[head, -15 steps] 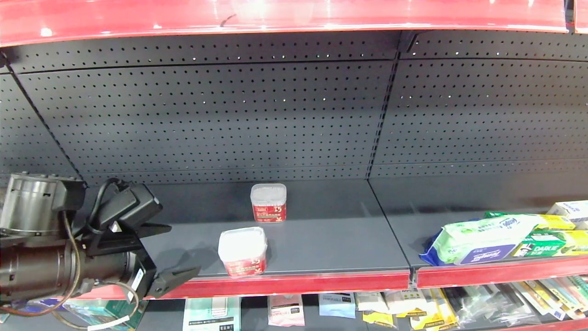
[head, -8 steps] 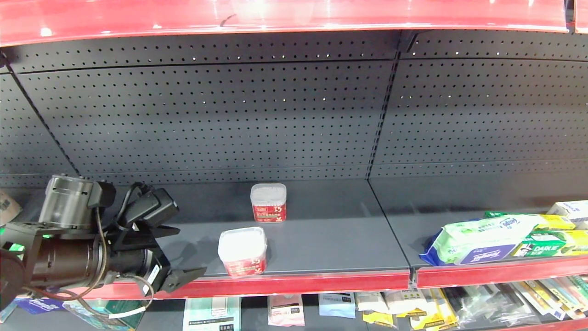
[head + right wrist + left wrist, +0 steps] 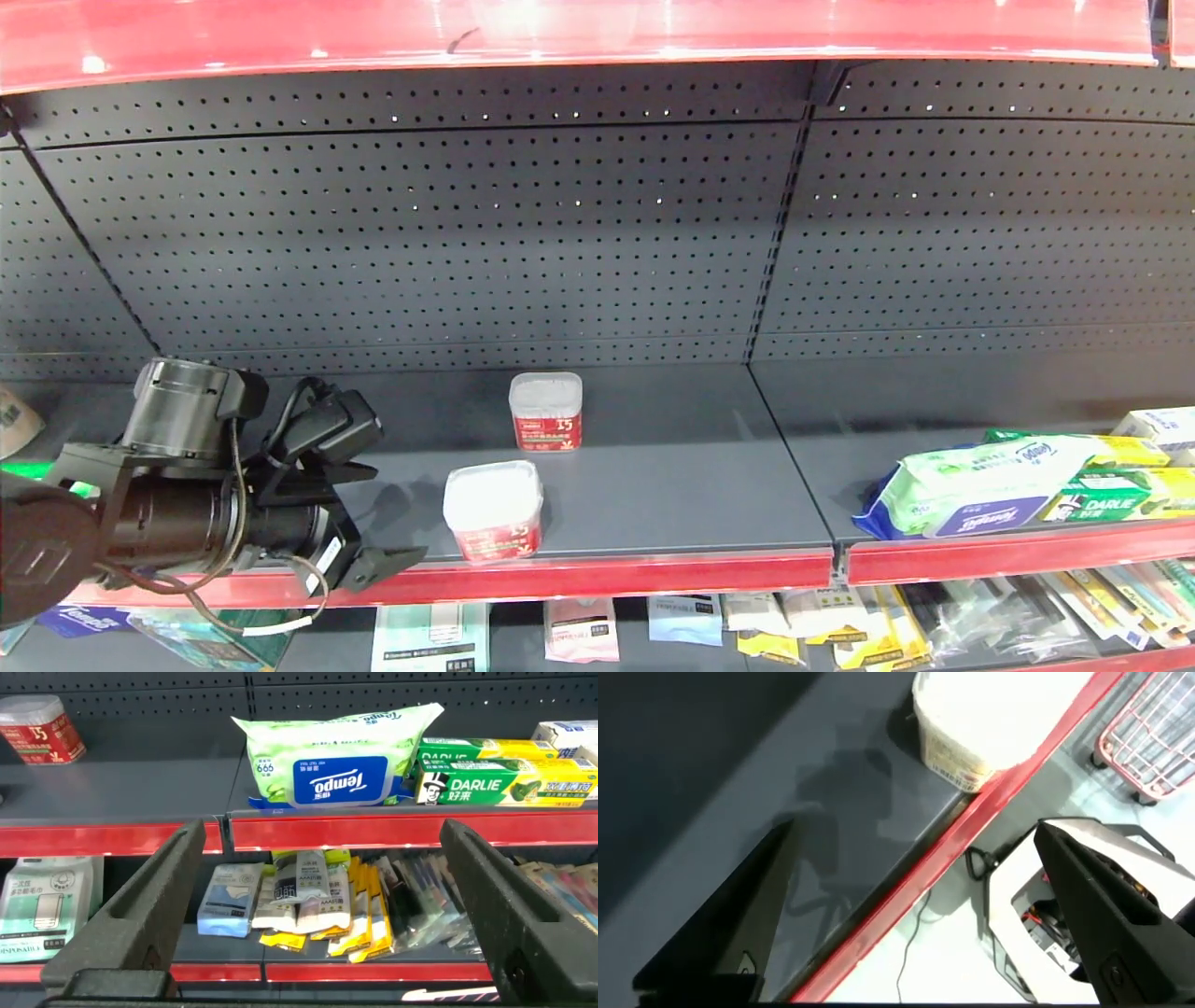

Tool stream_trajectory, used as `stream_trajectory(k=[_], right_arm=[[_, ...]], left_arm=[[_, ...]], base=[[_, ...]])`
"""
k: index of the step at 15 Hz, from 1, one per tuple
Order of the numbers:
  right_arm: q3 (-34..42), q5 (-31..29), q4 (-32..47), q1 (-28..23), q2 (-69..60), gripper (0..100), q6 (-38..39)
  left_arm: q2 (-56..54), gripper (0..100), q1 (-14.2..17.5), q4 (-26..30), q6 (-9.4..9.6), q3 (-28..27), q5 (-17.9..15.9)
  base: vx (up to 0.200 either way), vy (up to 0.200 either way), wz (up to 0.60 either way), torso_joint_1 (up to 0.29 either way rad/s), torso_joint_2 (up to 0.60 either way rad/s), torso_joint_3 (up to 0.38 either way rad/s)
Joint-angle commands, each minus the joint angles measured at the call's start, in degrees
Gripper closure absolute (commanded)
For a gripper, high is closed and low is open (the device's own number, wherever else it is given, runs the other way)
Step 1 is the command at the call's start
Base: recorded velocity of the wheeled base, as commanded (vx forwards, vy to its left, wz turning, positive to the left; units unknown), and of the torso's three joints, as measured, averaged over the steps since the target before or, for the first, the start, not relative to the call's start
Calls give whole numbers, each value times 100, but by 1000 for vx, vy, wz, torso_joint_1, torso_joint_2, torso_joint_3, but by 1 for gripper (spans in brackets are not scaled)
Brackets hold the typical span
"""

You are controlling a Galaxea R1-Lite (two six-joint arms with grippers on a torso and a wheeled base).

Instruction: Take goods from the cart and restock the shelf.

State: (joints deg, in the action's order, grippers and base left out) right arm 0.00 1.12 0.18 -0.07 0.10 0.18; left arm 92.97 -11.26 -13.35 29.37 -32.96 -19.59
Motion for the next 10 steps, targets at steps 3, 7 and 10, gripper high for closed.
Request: stream_trajectory(k=[3, 7, 10], right_arm=[[0, 2, -1, 7, -1, 0, -1], [0, 2, -1, -1, -1, 0, -1], [0, 2, -1, -1, -1, 0, -1]], left_arm=[[266, 0, -51, -1, -1, -237, -1], [424, 0, -122, -1, -1, -386, -1], [512, 0, -253, -1, -1, -457, -1]], base=[[0, 0, 0, 0, 0, 0], [0, 0, 0, 0, 0, 0], [0, 0, 0, 0, 0, 0]])
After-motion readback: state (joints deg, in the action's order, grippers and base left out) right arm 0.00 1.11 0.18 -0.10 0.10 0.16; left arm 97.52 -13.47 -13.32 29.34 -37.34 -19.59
